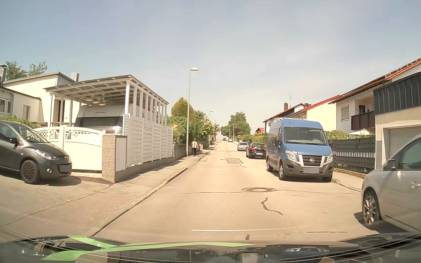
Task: Follow the waypoints while adhering to traffic rules and regulations
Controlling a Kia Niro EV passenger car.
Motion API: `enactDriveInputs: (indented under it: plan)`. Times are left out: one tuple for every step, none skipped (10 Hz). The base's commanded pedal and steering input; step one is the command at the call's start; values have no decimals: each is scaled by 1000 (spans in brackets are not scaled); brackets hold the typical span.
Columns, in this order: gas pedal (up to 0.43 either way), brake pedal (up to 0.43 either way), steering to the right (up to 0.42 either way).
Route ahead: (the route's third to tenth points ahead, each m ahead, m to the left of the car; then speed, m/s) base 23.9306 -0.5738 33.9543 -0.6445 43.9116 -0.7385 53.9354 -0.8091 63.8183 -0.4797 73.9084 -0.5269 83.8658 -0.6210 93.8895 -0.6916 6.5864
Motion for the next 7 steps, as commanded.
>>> enactDriveInputs:
  plan:
    - [67, 0, -5]
    - [59, 0, -4]
    - [59, 0, -4]
    - [59, 0, -4]
    - [39, 0, -4]
    - [39, 0, -4]
    - [39, 0, -4]
